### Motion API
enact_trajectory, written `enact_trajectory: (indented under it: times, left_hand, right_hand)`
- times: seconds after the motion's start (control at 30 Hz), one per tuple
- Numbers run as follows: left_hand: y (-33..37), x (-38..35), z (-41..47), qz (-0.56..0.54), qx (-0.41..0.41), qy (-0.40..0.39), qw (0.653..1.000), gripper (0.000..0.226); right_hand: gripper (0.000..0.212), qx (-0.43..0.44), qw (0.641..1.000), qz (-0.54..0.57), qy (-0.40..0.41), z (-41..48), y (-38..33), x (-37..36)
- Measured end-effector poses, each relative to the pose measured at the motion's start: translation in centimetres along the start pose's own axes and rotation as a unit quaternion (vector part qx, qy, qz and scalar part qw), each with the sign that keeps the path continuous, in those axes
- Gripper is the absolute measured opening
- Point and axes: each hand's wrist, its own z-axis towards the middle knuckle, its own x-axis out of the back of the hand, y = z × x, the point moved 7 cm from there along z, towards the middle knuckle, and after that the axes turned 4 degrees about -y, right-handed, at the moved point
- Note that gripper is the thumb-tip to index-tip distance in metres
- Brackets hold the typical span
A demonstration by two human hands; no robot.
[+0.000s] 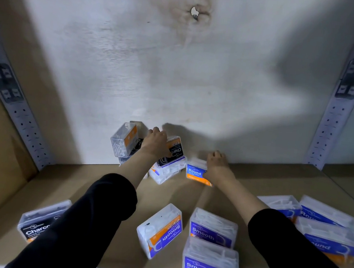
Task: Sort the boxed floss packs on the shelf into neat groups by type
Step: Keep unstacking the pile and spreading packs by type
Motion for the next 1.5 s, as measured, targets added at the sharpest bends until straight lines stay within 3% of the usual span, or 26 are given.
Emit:
enact_trajectory:
  times: [0.17, 0.47, 0.67, 0.77, 0.97, 1.1, 1.5]
  left_hand:
    - [-0.1, -0.1, -0.7, -0.034, 0.001, -0.019, 0.999, 0.053]
    - [0.7, 1.4, -3.9, -0.060, -0.011, -0.008, 0.998, 0.049]
    - [2.2, 3.6, -8.0, -0.069, -0.026, 0.006, 0.997, 0.054]
    - [2.8, 4.6, -10.4, -0.070, -0.038, 0.017, 0.997, 0.055]
    - [3.9, 5.7, -15.1, -0.078, -0.068, 0.033, 0.994, 0.054]
    - [4.6, 5.8, -17.5, -0.071, -0.073, 0.040, 0.994, 0.057]
    - [6.4, 5.4, -20.1, -0.067, -0.090, 0.029, 0.993, 0.058]
  right_hand:
    - [0.040, -0.001, 0.998, 0.001, -0.065, 0.2, 0.0, -0.4]
    - [0.037, -0.034, 0.997, 0.068, 0.023, -3.7, 1.7, 3.1]
    - [0.023, -0.050, 0.991, 0.118, 0.040, -7.7, 3.3, 6.8]
    - [0.029, -0.064, 0.990, 0.119, 0.047, -10.3, 4.3, 8.0]
    - [0.020, -0.098, 0.990, 0.098, 0.006, -16.2, 6.4, 8.9]
    - [0.034, -0.117, 0.987, 0.112, 0.012, -20.0, 8.5, 8.8]
    - [0.026, -0.178, 0.979, 0.096, -0.030, -24.8, 12.4, 5.3]
